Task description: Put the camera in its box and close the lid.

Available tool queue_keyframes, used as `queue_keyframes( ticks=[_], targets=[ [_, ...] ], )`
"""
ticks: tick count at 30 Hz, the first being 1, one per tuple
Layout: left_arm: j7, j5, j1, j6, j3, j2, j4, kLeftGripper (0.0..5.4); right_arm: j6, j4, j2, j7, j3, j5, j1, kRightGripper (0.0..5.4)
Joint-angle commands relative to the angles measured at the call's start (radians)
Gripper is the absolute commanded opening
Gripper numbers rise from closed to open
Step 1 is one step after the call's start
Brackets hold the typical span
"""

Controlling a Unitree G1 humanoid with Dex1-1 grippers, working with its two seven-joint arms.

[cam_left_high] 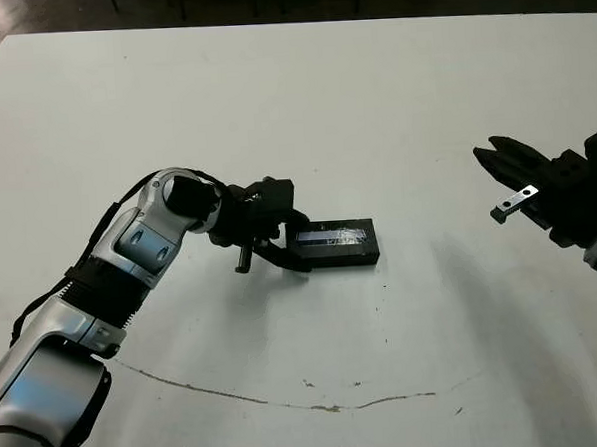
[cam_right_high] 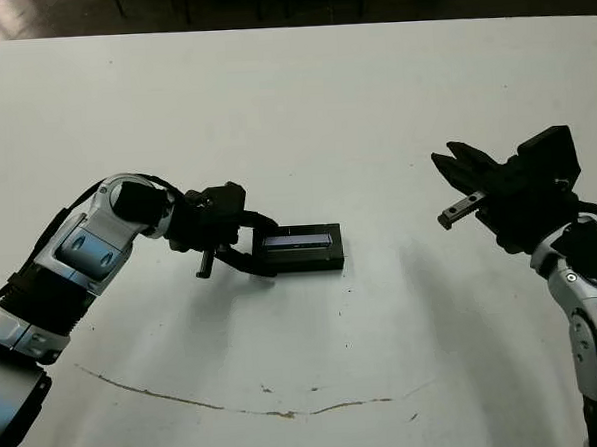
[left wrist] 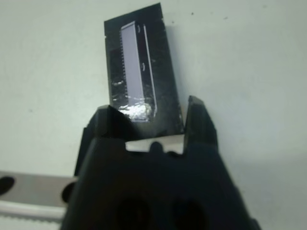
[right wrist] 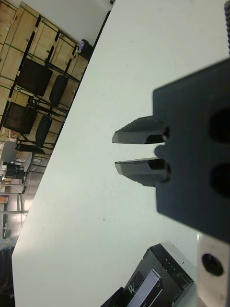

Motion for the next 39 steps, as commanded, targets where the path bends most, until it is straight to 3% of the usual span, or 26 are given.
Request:
queue_keyframes(
  ticks=[1, 6, 20, 26, 33, 39],
  targets=[
    [-0.009, 0.033, 0.029, -0.005, -0.065, -0.035, 0.007, 1.10, 0.011, 0.010, 0.006, -0.003, 0.000, 0.007, 0.018, 0.00],
    [-0.061, 0.053, -0.003, 0.043, -0.091, -0.011, 0.011, 1.03, 0.004, 0.019, 0.003, -0.002, 0.010, 0.000, 0.009, 0.00],
    [-0.065, 0.082, 0.034, -0.022, -0.085, 0.098, 0.045, 4.19, 0.009, 0.011, 0.008, -0.017, 0.033, -0.004, -0.005, 0.00],
    [-0.073, 0.058, 0.069, -0.014, -0.048, 0.149, 0.035, 5.39, 0.014, 0.006, 0.011, -0.023, 0.036, 0.001, -0.004, 0.00],
    [-0.026, 0.034, 0.152, 0.000, 0.052, 0.266, -0.055, 5.39, -0.006, 0.018, 0.019, -0.022, 0.051, -0.006, -0.009, 0.00],
    [0.163, 0.020, 0.233, 0.023, 0.218, 0.328, -0.151, 5.39, -0.031, 0.033, 0.029, -0.019, 0.064, -0.014, -0.015, 0.00]
  ],
)
